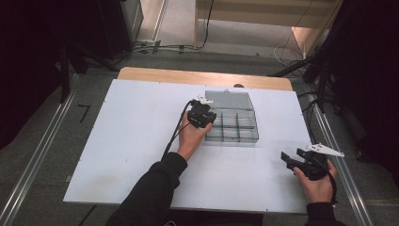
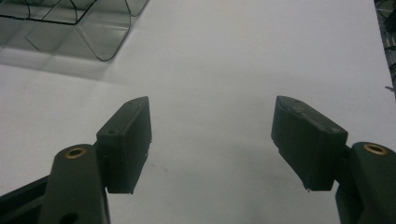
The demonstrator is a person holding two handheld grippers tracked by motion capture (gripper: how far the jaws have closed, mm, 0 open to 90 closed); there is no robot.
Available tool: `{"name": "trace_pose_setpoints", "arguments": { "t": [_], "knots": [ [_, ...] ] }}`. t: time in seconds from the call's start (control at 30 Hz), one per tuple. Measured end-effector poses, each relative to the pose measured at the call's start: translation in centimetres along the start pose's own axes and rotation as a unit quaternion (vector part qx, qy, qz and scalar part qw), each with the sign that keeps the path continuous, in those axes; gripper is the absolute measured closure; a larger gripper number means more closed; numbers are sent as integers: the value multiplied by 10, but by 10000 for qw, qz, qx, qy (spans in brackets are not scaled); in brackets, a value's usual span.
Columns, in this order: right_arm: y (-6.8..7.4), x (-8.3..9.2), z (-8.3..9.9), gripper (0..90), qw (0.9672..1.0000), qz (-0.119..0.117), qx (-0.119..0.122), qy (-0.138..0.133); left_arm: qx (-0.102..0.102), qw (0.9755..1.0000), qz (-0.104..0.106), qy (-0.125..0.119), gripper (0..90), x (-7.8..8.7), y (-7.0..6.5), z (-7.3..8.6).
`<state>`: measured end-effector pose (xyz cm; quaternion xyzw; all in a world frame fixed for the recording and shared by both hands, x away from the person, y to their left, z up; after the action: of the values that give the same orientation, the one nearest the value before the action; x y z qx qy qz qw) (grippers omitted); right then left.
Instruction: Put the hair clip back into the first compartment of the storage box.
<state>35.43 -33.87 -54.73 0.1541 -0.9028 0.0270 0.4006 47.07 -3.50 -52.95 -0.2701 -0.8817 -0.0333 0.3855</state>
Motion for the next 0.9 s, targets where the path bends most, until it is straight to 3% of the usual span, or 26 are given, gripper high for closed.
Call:
{"name": "trace_pose_setpoints", "arguments": {
  "t": [0.9],
  "knots": [
    [0, -1, 1, 272, 10000, -17, -6, 23, -86, 9992, -184, 342, 816, -19, -2, 0]
  ]
}}
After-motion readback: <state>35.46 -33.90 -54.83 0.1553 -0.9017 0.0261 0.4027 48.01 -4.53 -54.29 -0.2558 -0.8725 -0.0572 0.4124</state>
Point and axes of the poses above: each handheld gripper's, and its own axes: x roughly backward along the jaws, z roughly out of its underside, y roughly to its left, the point moved 9 cm from there along -x, roughly forward along the jaws, and after that the axes turned 6 degrees about y, right-handed, at the moved point
